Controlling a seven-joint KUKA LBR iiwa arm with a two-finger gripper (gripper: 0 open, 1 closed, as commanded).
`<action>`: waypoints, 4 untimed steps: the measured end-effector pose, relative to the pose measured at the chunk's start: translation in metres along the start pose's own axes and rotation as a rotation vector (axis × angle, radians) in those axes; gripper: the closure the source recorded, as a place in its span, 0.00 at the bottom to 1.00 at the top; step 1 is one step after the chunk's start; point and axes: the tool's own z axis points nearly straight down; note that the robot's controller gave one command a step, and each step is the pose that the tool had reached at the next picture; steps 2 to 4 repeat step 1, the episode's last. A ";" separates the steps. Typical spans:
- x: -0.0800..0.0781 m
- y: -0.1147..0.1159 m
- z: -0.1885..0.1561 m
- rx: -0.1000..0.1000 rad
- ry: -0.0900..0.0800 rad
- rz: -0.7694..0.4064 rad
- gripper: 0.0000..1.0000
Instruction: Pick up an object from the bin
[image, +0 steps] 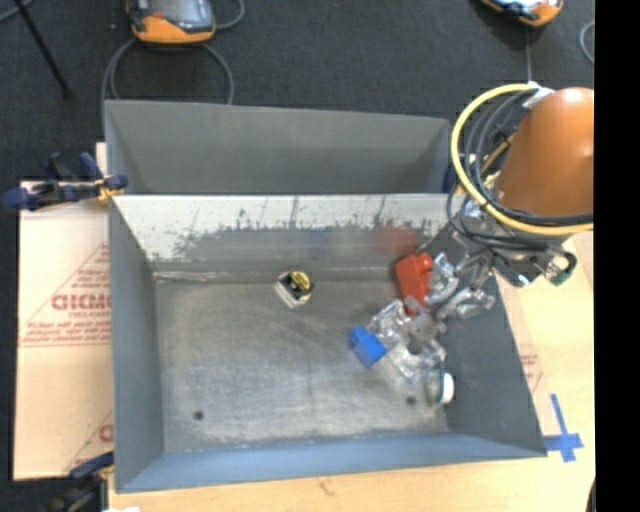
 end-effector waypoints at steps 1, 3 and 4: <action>-0.006 0.022 0.012 -0.006 0.003 0.204 1.00; -0.006 0.022 0.012 -0.006 0.003 0.204 1.00; -0.006 0.022 0.012 -0.006 0.003 0.204 1.00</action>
Offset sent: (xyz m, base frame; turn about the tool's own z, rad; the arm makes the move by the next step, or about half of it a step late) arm -0.0115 0.0198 -0.0121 0.2052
